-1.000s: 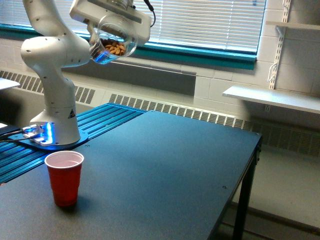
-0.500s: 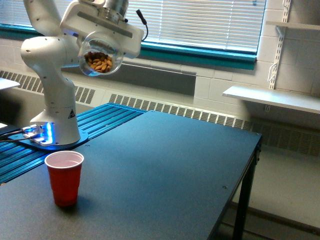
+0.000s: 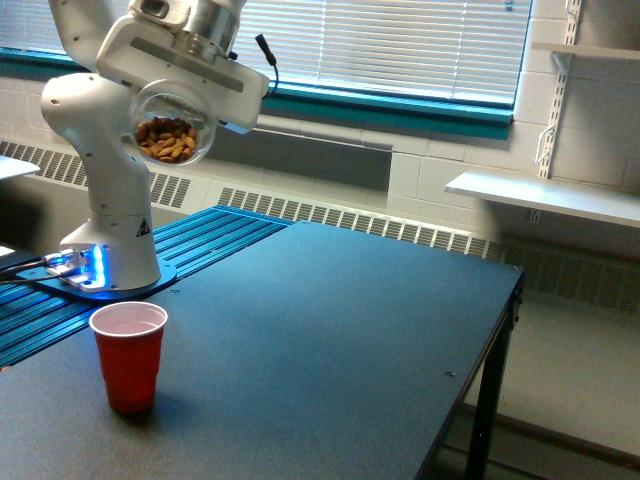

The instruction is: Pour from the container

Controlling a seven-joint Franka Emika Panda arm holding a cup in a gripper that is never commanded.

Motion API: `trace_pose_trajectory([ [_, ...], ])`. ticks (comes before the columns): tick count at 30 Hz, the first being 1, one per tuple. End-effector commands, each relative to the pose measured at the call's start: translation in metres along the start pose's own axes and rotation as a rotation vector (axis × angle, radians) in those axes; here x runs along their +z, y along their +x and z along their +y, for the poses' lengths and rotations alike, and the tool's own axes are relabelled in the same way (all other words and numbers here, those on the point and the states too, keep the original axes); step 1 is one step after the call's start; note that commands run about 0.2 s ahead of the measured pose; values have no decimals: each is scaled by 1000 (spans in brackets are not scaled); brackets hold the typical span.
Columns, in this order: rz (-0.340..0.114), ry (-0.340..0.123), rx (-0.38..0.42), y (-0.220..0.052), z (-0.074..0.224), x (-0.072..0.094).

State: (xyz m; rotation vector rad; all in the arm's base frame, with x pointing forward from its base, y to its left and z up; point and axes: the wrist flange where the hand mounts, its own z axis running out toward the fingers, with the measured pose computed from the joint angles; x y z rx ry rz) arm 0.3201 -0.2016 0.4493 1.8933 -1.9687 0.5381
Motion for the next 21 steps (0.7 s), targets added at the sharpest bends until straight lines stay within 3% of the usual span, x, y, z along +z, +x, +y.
trace_pose_trajectory([
  [1, 0, -32, 37, 1, 12, 9],
  [21, -34, -109, 36, -22, 33, 41],
])
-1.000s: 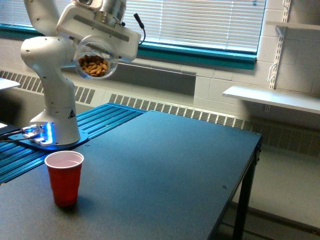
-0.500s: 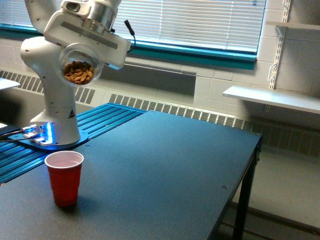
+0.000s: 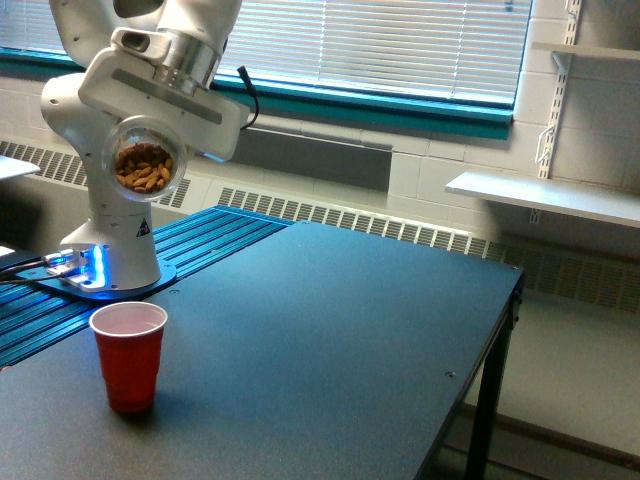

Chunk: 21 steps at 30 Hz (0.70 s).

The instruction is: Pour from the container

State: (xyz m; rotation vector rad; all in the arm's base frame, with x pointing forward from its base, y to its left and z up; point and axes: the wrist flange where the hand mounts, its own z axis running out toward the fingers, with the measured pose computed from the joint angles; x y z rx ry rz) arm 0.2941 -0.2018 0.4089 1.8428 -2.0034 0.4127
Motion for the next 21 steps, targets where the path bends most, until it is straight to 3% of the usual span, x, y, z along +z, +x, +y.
trace_pose_trajectory([
  [1, 4, -21, 16, -4, 6, 8],
  [17, -9, -75, 13, -18, 11, 33],
  [18, 5, -80, 14, -39, 3, 27],
  [21, -11, -93, 12, -23, 9, 37],
])
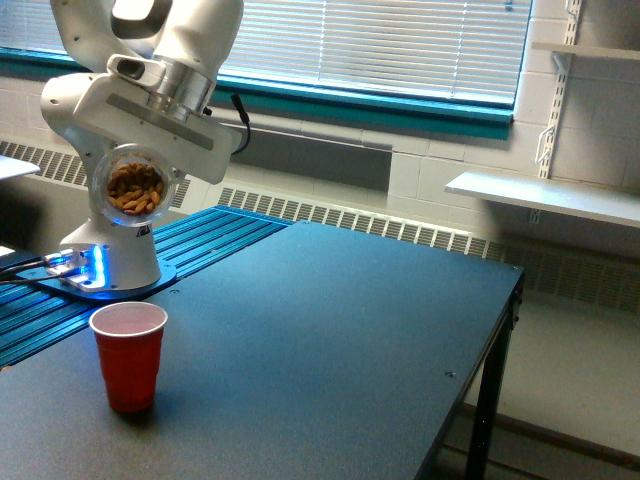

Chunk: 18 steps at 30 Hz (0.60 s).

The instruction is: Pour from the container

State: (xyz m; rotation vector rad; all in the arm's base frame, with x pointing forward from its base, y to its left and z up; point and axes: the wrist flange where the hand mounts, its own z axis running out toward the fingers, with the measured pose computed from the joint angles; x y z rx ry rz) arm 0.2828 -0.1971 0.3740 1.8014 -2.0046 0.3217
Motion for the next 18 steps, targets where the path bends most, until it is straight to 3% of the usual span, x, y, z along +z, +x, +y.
trace_pose_trajectory([
  [1, 4, -19, 3, -1, -2, 10],
  [18, -10, -72, -7, -11, -6, 31],
])
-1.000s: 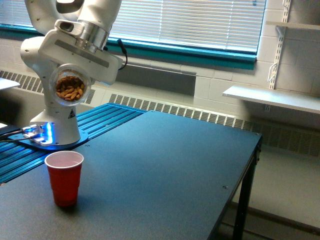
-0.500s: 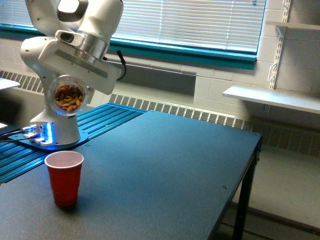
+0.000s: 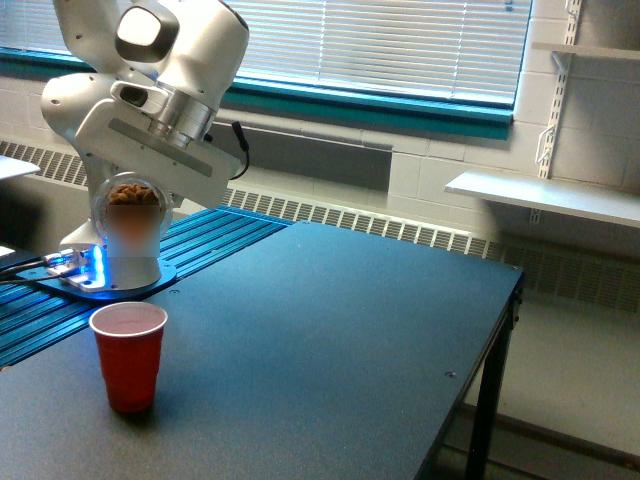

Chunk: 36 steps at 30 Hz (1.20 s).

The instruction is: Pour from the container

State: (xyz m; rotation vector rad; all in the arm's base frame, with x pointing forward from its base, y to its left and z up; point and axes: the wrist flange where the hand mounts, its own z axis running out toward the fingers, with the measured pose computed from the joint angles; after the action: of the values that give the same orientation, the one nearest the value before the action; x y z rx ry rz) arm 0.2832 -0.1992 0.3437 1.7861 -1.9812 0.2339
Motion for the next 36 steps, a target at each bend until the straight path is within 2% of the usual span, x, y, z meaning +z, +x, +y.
trace_pose_trajectory([
  [1, 1, -8, 11, -1, -3, 5],
  [8, -10, -30, -1, -4, 0, 15],
  [14, -15, -44, -11, -14, -4, 15],
  [36, -17, -105, -36, -13, -8, 36],
])
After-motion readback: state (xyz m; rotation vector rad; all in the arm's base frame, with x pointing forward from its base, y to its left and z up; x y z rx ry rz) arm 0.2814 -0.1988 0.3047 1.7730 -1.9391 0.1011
